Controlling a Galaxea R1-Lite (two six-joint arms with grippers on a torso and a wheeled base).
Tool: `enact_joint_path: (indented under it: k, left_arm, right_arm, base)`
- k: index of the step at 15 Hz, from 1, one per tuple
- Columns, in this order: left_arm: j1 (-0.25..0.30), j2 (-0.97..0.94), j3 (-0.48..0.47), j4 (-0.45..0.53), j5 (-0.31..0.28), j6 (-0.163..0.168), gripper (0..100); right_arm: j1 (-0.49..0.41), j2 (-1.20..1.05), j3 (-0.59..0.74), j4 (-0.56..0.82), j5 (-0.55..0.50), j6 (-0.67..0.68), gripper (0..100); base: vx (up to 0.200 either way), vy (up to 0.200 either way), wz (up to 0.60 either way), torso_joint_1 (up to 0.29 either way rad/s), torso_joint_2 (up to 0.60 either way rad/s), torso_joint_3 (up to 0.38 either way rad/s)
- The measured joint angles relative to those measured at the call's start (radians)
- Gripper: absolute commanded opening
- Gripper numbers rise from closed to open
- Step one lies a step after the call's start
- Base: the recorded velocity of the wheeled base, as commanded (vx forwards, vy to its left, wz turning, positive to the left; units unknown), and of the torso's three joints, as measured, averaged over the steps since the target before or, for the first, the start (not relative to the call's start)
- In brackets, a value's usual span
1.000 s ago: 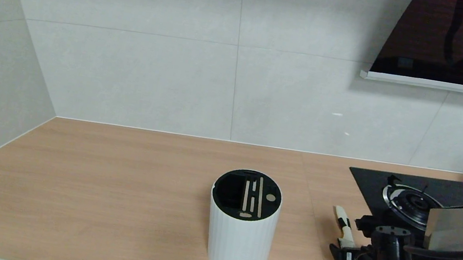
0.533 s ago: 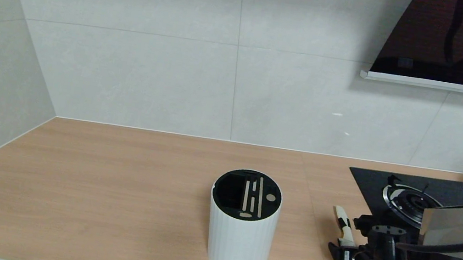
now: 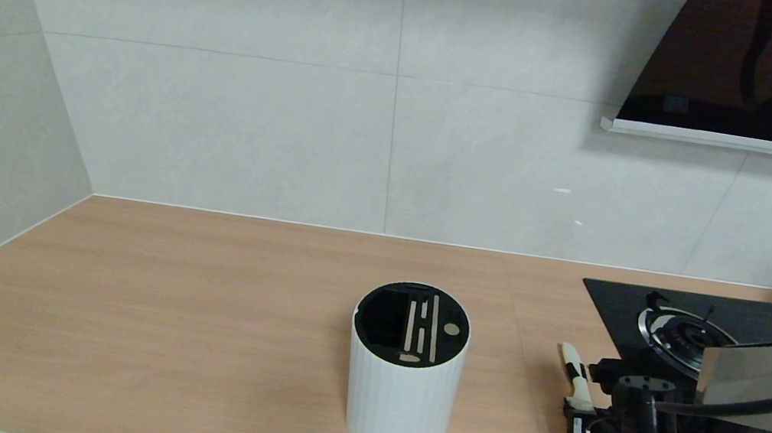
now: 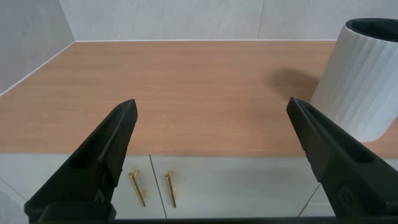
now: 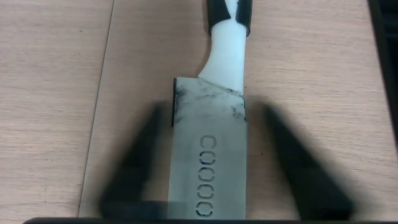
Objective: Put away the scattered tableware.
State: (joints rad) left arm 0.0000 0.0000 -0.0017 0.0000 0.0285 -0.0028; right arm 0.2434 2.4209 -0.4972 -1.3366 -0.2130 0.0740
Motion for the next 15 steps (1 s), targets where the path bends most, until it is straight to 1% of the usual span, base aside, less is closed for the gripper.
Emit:
enact_joint_path:
  k: [7,10,12,15]
  left_arm:
    - [0.0,0.0,0.0,0.0,0.0,0.0,100]
    - [0.0,0.0,0.0,0.0,0.0,0.005,100]
    - [0.0,0.0,0.0,-0.001,-0.001,0.013,100]
    - [0.0,0.0,0.002,-0.001,0.0,0.016,100]
  right_arm:
    - [0.0,-0.017,0.005,0.008,0.0,0.003,0]
    - [0.0,-0.098,0.03,0.023,0.0,0.01,0]
    - [0.001,-0.183,0.051,0.069,0.001,0.012,0]
    - [0.011,-0.312,0.069,0.153,0.001,0.022,0]
  base:
    - [0.0,0.0,0.0,0.0,0.0,0.0]
    - [0.0,0.0,0.0,0.0,0.0,0.0]
    - [0.0,0.0,0.0,0.0,0.0,0.0]
    - [0.0,0.0,0.0,0.0,0.0,0.0]
